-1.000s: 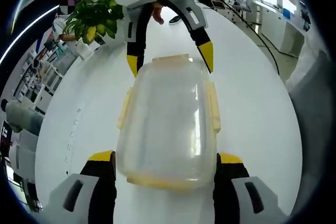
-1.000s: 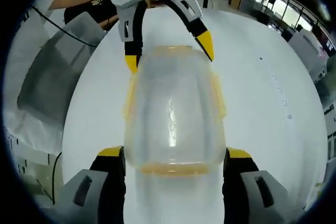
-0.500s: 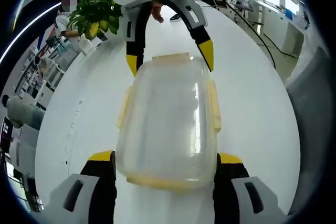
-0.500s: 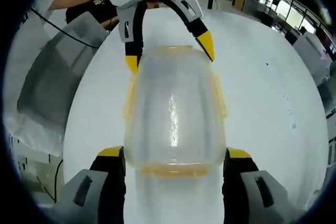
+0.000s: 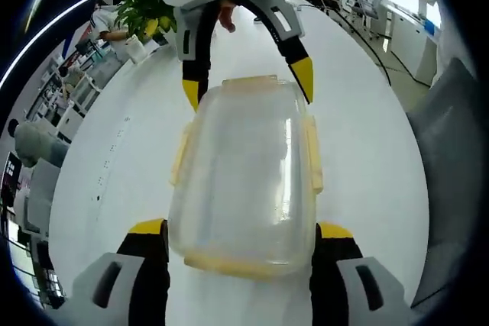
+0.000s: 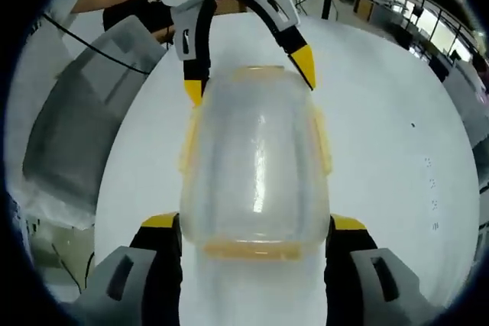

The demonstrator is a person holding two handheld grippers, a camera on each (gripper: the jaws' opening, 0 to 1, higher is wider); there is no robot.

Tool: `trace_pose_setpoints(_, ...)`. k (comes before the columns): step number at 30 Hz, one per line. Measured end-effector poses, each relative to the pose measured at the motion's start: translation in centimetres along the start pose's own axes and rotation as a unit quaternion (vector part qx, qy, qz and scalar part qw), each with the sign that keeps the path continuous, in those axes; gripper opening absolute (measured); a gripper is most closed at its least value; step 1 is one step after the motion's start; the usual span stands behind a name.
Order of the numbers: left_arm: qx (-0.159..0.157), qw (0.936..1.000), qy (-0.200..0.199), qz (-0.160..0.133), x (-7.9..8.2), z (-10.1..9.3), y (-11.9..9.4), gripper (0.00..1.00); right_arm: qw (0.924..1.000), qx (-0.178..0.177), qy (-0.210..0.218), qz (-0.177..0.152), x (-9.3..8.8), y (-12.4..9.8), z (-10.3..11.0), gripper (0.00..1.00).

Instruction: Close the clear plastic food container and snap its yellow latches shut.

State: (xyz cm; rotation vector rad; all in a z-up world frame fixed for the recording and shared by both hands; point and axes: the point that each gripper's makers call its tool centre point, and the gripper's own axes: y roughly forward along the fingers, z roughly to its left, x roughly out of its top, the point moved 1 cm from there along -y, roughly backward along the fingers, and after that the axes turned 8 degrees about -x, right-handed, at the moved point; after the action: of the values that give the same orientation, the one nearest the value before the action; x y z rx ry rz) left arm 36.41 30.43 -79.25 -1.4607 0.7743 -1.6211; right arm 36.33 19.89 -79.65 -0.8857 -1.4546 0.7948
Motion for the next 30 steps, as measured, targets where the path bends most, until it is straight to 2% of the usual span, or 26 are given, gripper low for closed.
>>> trace_pose_setpoints(8,0.006,0.9996,-0.025,-0.008,-2.2,-0.6,-1.5,0.72,0.9999,0.005,-0.015,0.004,2.5,1.4,0.7,0.74)
trace_pose_setpoints(17,0.010,0.9995,-0.031,-0.005,-4.7,-1.6,-3.1,0.72,0.9997,0.009,-0.021,-0.001,5.0,2.6,1.8,0.74)
trace_pose_setpoints(30,0.008,0.9995,-0.025,-0.016,-5.5,-2.2,-3.7,0.72,0.9998,0.004,-0.016,0.013,5.7,3.1,2.7,0.75)
